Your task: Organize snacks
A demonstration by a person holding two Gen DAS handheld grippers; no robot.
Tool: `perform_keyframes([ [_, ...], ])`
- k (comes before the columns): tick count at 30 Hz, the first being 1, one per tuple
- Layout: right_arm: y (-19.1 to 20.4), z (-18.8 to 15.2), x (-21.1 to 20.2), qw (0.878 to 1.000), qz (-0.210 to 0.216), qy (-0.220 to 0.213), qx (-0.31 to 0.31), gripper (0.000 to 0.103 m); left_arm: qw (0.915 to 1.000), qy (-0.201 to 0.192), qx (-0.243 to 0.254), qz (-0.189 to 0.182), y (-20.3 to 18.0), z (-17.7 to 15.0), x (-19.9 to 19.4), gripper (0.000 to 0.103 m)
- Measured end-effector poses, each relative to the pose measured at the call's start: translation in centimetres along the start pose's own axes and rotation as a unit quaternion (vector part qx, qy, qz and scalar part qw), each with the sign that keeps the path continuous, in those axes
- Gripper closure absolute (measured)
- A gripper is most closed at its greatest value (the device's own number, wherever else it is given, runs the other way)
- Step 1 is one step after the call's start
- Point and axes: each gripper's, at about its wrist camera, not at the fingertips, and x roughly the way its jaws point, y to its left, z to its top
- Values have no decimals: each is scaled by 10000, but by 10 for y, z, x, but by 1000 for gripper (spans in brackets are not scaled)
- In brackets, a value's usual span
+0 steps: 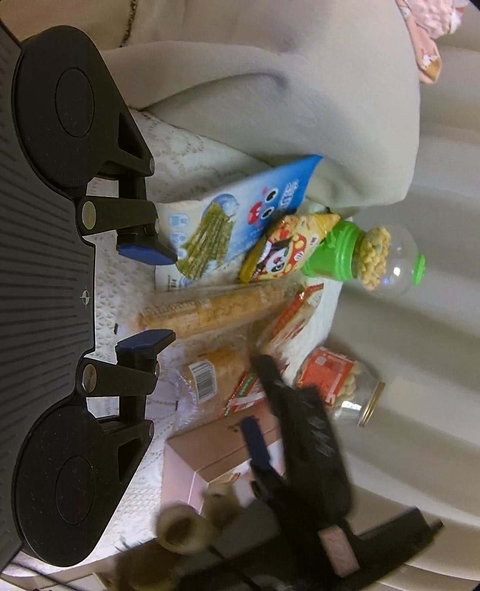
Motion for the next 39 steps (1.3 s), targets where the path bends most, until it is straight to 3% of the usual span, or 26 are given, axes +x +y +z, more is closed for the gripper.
perform_keyframes([
  [4, 11, -11, 22, 9983, -513, 250, -145, 21, 10000, -37, 11, 13, 1, -1, -4, 59],
  [10, 13, -31, 28, 9972, -652, 249, -274, 22, 9998, -83, -188, -8, 5, -3, -9, 59],
  [13, 25, -43, 24, 9947, -837, 213, -553, 36, 9997, -82, -225, -5, 7, -3, -11, 59],
  [22, 23, -90, -6, 9966, -500, 275, -596, 40, 9997, 1, -237, -4, -1, -4, -9, 59],
  [32, -27, -134, -39, 9979, -543, 56, -346, 40, 9998, -150, -55, -143, -25, 19, 3, 59],
  [35, -46, -142, -47, 9991, -367, -21, -201, 39, 9997, -77, 206, 124, -39, 30, 27, 59],
  [39, -61, -150, -54, 9997, -239, -77, -56, 30, 9964, 192, 409, 722, -44, 39, 64, 59],
])
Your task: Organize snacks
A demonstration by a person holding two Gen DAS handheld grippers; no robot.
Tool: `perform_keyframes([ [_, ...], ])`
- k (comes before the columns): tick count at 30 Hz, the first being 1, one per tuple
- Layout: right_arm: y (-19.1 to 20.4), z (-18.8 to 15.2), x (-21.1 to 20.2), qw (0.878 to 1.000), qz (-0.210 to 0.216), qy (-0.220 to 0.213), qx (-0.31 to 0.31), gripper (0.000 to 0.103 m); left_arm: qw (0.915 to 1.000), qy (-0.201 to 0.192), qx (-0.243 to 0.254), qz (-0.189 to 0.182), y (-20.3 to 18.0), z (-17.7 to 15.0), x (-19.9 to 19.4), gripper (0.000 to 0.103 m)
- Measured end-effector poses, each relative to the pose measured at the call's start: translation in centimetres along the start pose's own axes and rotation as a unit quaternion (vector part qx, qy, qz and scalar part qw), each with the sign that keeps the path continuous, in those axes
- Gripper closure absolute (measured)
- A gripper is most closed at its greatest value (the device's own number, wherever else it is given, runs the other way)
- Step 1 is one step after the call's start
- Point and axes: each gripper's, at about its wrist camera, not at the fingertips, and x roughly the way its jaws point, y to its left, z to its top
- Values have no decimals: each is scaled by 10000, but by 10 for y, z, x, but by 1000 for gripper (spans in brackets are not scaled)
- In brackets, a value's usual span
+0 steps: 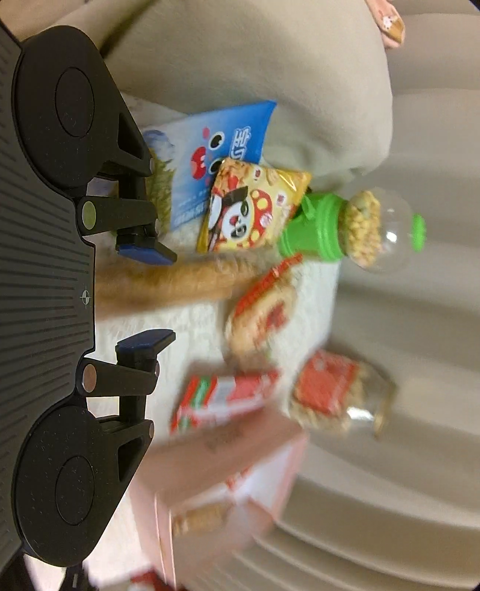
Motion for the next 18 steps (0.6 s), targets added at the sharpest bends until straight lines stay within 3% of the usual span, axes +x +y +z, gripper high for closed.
perform_keyframes([
  [4, -13, -6, -7, 9998, 61, -103, 133, 26, 9999, 103, -22, 29, 6, 0, 15, 62],
  [10, -19, -11, -8, 9998, 72, -119, 164, 25, 9982, 87, 45, -587, 9, -24, -9, 67],
  [14, -8, -9, -9, 9999, 7, -164, -2, 25, 9957, 281, 202, -865, 8, -47, -33, 67],
  [18, 5, -12, -16, 9986, 417, -197, -239, 23, 9906, 578, 324, -1193, 2, -66, -53, 67],
])
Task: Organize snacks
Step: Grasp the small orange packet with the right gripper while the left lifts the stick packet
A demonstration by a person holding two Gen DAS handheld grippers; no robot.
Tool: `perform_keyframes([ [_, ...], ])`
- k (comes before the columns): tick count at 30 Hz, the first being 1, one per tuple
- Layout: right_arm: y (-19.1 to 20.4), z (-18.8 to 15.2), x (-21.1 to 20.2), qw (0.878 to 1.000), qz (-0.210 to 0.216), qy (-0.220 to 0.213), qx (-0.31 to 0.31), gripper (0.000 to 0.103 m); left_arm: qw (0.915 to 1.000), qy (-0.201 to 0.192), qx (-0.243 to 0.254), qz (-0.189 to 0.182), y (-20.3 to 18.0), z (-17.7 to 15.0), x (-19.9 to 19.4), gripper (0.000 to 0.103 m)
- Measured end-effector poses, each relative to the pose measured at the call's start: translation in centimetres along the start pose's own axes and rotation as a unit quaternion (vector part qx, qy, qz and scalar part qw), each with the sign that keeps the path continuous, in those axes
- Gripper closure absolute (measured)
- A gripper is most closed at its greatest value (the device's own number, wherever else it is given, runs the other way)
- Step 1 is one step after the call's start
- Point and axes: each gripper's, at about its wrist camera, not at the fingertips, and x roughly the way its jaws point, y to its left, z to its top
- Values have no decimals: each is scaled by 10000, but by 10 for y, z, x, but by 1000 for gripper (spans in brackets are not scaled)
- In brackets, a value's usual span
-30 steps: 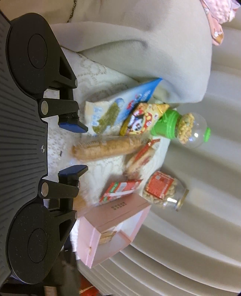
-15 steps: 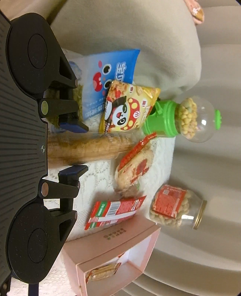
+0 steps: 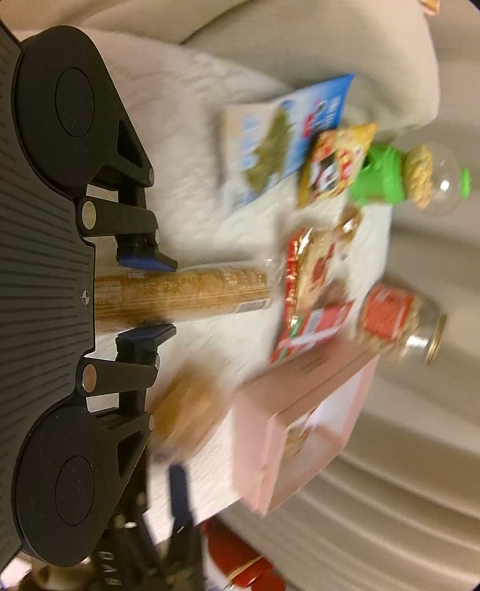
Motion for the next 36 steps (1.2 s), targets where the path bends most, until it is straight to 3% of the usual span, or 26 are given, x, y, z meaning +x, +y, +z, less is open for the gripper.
perform_keyframes([
  [3, 6, 0, -8, 9995, 292, -85, -26, 23, 9999, -2, 87, 70, -8, -4, -4, 67],
  [7, 17, 15, -20, 9986, -249, -389, -272, 23, 9993, -150, 151, 304, -9, -3, -4, 67],
  [10, 27, 44, -27, 9949, -620, -658, -449, 18, 9992, -234, -19, 322, 4, -2, -8, 67],
  [13, 37, 88, -17, 9958, -511, -607, -457, 18, 9985, -344, -295, 320, 18, -2, -12, 68],
  [19, 52, 191, 68, 9992, 340, 76, -195, 18, 9979, -422, -459, 148, 33, -2, -11, 68],
  [23, 64, 228, 144, 9977, -371, 271, -508, 18, 9979, -392, -519, -31, 41, 1, -8, 67],
  [27, 60, 244, 197, 9963, -573, 462, -443, 28, 9978, -381, -536, -19, 44, 5, -2, 62],
  [29, 65, 248, 203, 9954, -659, 430, -541, 42, 9981, -342, -506, -2, 43, 8, 3, 62],
  [31, 71, 248, 198, 9954, -581, 346, -685, 83, 9984, -324, -464, 23, 41, 9, 8, 62],
  [36, 78, 240, 165, 9955, -455, 216, -796, 84, 9985, -340, -413, 109, 37, 11, 12, 62],
])
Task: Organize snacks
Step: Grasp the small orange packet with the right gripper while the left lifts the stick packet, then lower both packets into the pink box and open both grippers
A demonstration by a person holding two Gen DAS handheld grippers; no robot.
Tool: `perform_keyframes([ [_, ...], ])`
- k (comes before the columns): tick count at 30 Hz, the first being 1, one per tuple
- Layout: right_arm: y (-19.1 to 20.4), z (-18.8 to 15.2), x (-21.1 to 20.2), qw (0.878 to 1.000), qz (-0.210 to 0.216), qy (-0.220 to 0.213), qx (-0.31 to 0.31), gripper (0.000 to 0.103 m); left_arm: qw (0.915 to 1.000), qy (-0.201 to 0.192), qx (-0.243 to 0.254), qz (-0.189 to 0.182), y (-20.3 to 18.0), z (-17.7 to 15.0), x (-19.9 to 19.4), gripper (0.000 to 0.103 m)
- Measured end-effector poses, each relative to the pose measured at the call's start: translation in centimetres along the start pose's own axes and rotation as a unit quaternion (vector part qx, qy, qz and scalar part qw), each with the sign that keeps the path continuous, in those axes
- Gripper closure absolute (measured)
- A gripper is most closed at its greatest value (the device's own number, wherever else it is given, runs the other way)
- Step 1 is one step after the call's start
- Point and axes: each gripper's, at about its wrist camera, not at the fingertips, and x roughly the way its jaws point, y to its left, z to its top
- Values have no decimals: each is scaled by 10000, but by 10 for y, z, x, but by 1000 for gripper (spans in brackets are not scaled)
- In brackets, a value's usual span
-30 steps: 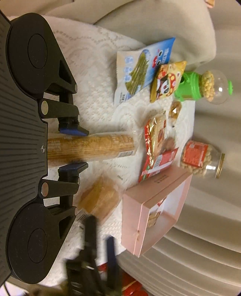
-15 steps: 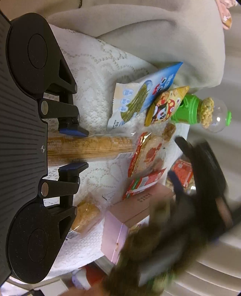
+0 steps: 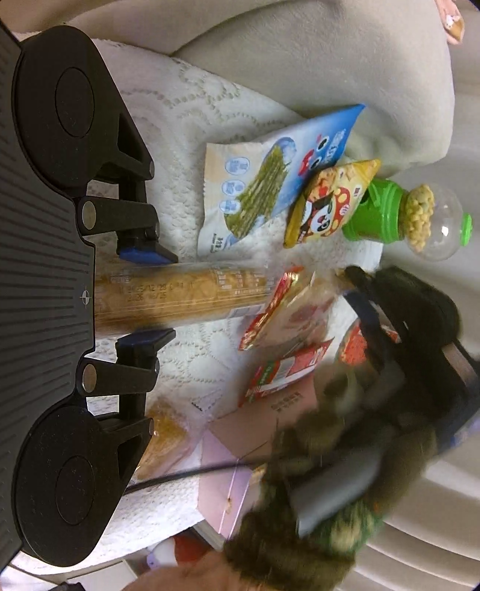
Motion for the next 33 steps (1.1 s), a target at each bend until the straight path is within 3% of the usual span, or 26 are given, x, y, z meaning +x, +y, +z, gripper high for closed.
perform_keyframes([
  [8, -10, -52, -94, 9981, 124, -589, 109, 84, 9999, 100, 56, -46, -13, -9, -6, 65],
  [12, -16, -88, -140, 9960, 86, -872, 181, 84, 9991, 172, 70, -378, -23, -19, -14, 67],
  [18, -36, -153, -212, 9910, 78, -1251, 470, 84, 9978, 14, 442, -498, -40, -34, -39, 68],
  [23, -57, -212, -267, 9869, -182, -1463, 655, 84, 9923, -67, 765, -971, -71, -35, -68, 68],
  [26, -71, -242, -301, 9808, -529, -1686, 821, 84, 9853, -369, 1030, -1311, -100, -18, -89, 68],
  [29, -87, -260, -335, 9710, -764, -2027, 1007, 84, 9761, -919, 1341, -1446, -131, 14, -109, 68],
  [33, -110, -273, -370, 9548, -994, -2505, 1254, 84, 9653, -1496, 1390, -1626, -161, 61, -119, 68],
])
